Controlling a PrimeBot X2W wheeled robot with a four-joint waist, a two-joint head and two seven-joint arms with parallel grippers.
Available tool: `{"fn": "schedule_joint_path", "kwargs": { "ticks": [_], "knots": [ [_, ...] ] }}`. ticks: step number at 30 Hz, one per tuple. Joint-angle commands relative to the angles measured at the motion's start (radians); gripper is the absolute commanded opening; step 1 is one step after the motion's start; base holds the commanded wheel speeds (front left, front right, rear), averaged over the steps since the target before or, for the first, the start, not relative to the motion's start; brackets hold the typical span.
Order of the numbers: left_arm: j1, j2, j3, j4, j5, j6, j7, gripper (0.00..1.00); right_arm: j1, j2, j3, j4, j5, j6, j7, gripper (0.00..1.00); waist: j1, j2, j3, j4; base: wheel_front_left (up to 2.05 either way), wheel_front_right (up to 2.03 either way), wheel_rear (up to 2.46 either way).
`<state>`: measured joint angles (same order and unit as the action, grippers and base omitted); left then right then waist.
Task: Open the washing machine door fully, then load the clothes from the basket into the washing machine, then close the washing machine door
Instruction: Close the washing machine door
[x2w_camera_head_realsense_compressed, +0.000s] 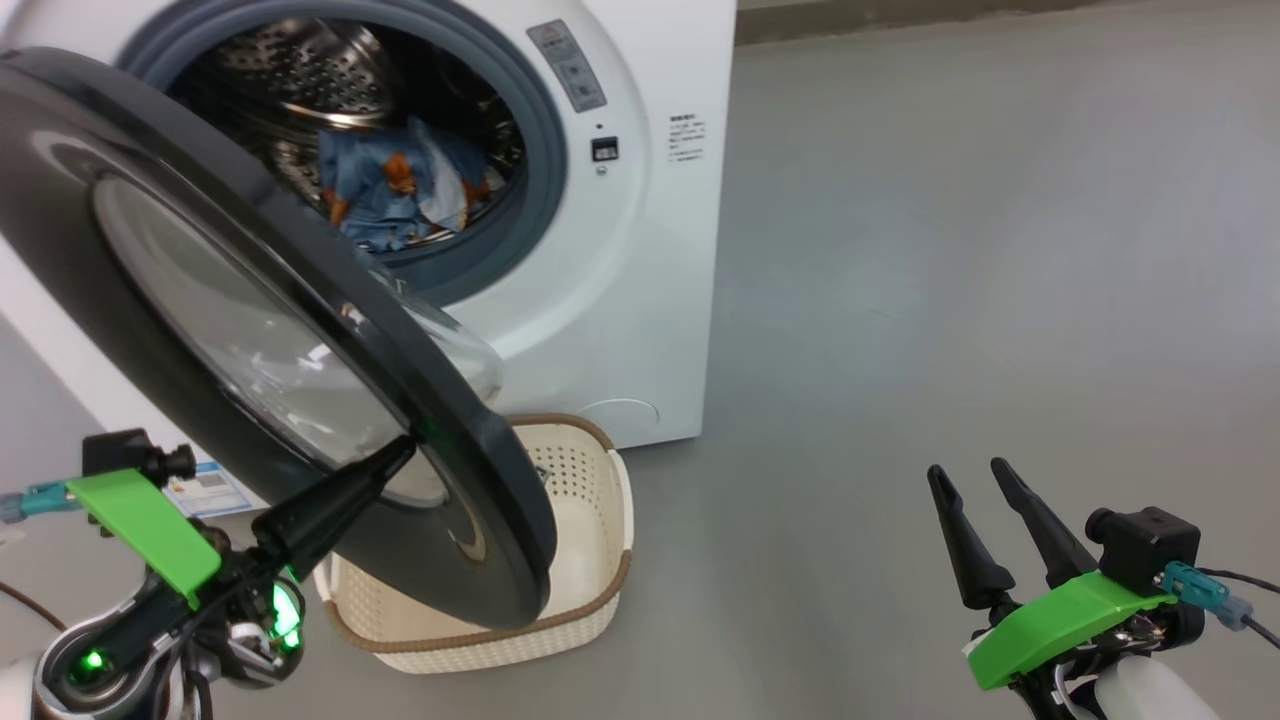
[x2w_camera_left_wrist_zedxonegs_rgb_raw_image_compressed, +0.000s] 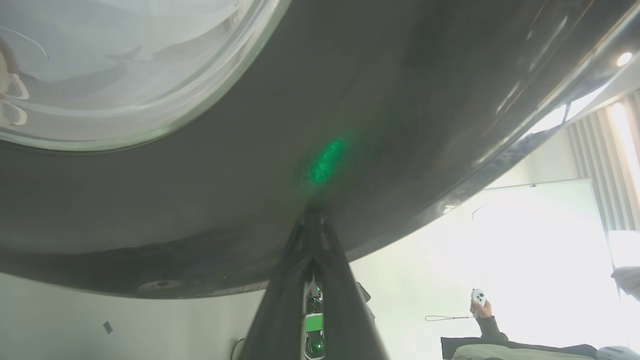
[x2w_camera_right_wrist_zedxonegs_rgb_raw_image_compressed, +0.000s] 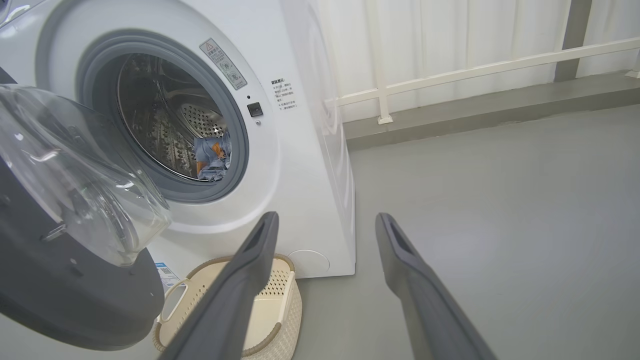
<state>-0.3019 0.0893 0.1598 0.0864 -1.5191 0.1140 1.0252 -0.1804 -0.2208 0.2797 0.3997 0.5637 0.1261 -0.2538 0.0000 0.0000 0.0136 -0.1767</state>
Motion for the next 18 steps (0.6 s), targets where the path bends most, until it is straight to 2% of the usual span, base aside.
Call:
{"fn": "schedule_joint_path", "kwargs": {
  "ticks": [1,10,18],
  "knots": [
    [-0.054,0.014,0.028,-0.015,0.007,-0.014,-0.009,0.0,-0.039,-0.005,0.006,-0.026,-0.002,0.005,-0.008,1.0,0.0,0.0,0.023,-0.03,0.0,0.0,0.0],
    [-0.084,0.021,0.034,0.019,0.008,-0.035,-0.013,0.0,-0.042,0.004,-0.005,-0.028,-0.008,0.005,-0.008,1.0,0.0,0.0,0.038,-0.06,0.0,0.0,0.0],
    [-0.092,0.024,0.034,0.038,0.011,-0.045,-0.011,0.0,-0.04,0.011,-0.015,-0.028,-0.015,0.005,-0.008,1.0,0.0,0.0,0.037,-0.053,0.0,0.0,0.0]
  ]
}}
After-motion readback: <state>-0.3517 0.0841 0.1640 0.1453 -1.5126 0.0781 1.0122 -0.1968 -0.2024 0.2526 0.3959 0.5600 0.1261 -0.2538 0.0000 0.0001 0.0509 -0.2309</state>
